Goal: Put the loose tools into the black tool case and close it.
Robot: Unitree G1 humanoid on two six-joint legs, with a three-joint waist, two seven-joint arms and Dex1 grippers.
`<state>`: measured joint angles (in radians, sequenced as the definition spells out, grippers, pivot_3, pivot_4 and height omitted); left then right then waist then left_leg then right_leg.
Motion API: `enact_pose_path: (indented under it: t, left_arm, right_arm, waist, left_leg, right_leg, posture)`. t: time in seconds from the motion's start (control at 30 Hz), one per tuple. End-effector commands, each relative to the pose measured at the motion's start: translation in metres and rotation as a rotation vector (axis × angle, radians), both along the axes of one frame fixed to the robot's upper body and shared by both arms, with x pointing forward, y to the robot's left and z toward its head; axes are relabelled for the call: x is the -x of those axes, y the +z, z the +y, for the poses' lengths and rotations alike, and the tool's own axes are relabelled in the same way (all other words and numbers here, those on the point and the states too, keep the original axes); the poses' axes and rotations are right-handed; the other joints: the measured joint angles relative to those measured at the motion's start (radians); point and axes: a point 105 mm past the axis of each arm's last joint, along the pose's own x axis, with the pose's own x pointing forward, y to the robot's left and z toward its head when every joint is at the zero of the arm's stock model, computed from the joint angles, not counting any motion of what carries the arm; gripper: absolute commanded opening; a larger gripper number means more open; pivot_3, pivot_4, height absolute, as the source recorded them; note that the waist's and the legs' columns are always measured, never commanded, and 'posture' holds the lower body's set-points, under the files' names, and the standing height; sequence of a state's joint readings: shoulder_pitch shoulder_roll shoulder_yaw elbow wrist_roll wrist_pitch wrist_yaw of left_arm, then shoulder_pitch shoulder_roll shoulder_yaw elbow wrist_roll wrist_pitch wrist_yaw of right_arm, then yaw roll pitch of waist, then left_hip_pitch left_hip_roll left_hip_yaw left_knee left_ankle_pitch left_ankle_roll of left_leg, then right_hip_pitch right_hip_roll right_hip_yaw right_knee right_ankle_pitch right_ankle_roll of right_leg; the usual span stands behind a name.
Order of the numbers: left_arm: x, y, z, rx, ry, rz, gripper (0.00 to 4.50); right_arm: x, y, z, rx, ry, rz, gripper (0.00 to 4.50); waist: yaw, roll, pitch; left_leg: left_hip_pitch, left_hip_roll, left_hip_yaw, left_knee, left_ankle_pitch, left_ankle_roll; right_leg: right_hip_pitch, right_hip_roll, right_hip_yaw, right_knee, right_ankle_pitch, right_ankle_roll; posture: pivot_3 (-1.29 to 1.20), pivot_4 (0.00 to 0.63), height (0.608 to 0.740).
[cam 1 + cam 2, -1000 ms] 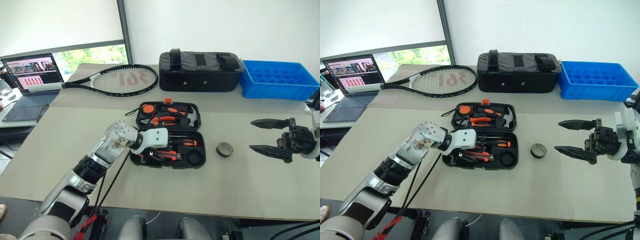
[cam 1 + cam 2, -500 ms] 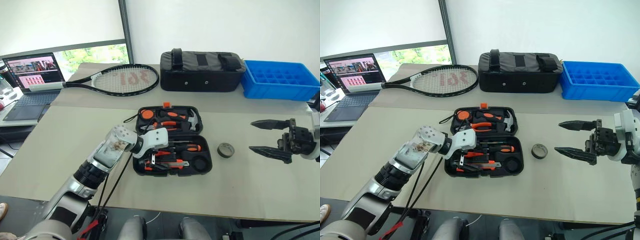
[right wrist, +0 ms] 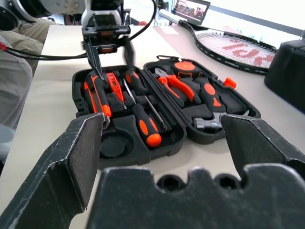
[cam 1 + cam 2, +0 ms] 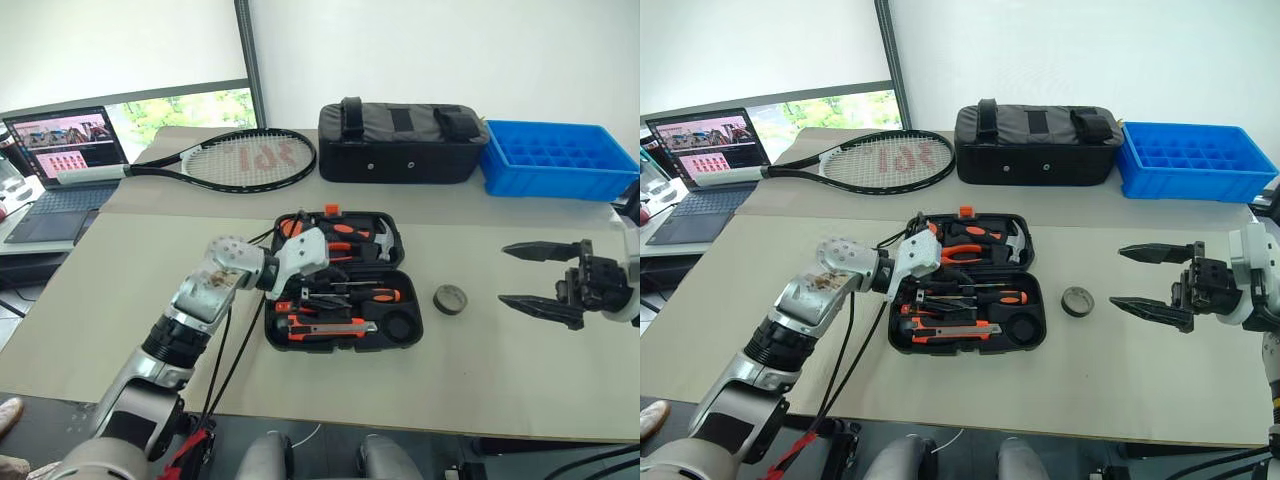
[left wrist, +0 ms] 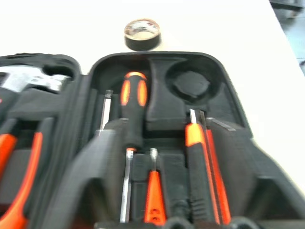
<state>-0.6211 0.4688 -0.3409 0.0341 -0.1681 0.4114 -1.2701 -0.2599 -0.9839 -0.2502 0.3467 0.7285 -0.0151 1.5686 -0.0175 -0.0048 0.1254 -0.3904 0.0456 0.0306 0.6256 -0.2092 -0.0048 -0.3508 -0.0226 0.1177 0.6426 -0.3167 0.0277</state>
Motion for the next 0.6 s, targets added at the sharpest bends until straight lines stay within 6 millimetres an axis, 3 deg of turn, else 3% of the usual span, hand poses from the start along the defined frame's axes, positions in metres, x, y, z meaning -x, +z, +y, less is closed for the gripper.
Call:
enact_pose_path:
  t: [0.03, 0.13, 0.43, 0.6]
  left_arm:
    - [0.002, -0.005, 0.001, -0.006, -0.042, -0.04, 1.09]
    - [-0.003, -0.011, 0.0, -0.006, -0.029, -0.052, 0.02]
    - [0.001, -0.045, 0.003, -0.066, -0.054, -0.003, 0.02]
    - [-0.002, -0.056, 0.003, -0.096, -0.066, -0.095, 0.02]
  right_arm:
    - [0.006, 0.013, -0.004, 0.027, 0.029, -0.056, 4.5]
    - [0.006, 0.014, -0.003, 0.027, 0.031, -0.058, 4.5]
    - [0.006, 0.015, -0.002, 0.03, 0.03, -0.063, 4.5]
    - [0.005, 0.016, -0.001, 0.033, 0.031, -0.065, 4.5]
  waist:
    - [0.001, 0.0, 0.0]
    - [0.002, 0.0, 0.0]
    - [0.002, 0.0, 0.0]
    - [0.001, 0.001, -0.001]
  left_leg:
    - [0.0, 0.0, 0.0, 0.0, 0.0, 0.0]
    - [0.0, 0.0, 0.0, 0.001, 0.0, 0.0]
    - [0.0, 0.0, 0.0, 0.001, 0.0, 0.0]
    - [0.001, 0.0, 0.0, 0.0, 0.0, 0.0]
  right_leg:
    - [0.0, 0.0, 0.0, 0.0, 0.0, 0.0]
    - [0.0, 0.0, 0.0, 0.0, 0.0, 0.0]
    - [0.0, 0.0, 0.0, 0.0, 0.0, 0.0]
    - [0.001, 0.0, 0.0, 0.0, 0.0, 0.0]
  posture:
    - [0.0, 0.15, 0.707]
    - [0.0, 0.15, 0.707]
    - [0.0, 0.15, 0.707]
    - [0.0, 0.15, 0.707]
